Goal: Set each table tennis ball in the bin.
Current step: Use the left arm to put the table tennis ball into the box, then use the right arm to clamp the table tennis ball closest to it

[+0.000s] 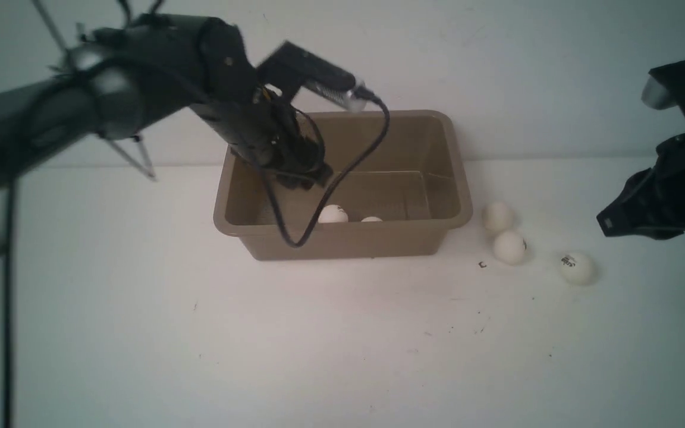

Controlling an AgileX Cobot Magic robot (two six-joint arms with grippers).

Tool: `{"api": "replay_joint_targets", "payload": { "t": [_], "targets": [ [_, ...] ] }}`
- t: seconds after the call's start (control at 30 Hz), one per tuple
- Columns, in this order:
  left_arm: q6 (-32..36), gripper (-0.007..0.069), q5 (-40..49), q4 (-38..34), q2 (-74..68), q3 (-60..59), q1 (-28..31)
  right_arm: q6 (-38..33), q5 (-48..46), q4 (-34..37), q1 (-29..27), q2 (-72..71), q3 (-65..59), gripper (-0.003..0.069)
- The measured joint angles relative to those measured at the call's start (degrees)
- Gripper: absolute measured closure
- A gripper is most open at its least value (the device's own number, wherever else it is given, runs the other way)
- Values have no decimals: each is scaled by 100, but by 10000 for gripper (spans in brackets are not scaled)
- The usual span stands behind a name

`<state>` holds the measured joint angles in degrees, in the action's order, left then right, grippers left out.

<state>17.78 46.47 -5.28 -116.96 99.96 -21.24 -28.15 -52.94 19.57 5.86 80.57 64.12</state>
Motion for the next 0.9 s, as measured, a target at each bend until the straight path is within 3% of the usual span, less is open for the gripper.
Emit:
{"api": "replay_joint_targets", "payload": {
  "t": [0.2, 0.37, 0.57, 0.7, 0.9],
  "targets": [
    [173, 265, 749, 117, -908, 1294, 0, -6, 266, -130, 0, 0, 0, 649],
    [227, 174, 799, 116, -1088, 1914, 0, 269, 310, -226, 0, 0, 0, 645],
    [254, 160, 1622, 214, -841, 2315, 0, 436, 479, -634, 0, 123, 0, 577],
    [292, 274, 2266, 90, -82, 2391, 0, 596, 553, -771, 0, 465, 0, 447],
    [640, 601, 2483, -681, 1525, 2412, 0, 1141, 1009, -1229, 0, 1135, 0, 227]
  ]
}}
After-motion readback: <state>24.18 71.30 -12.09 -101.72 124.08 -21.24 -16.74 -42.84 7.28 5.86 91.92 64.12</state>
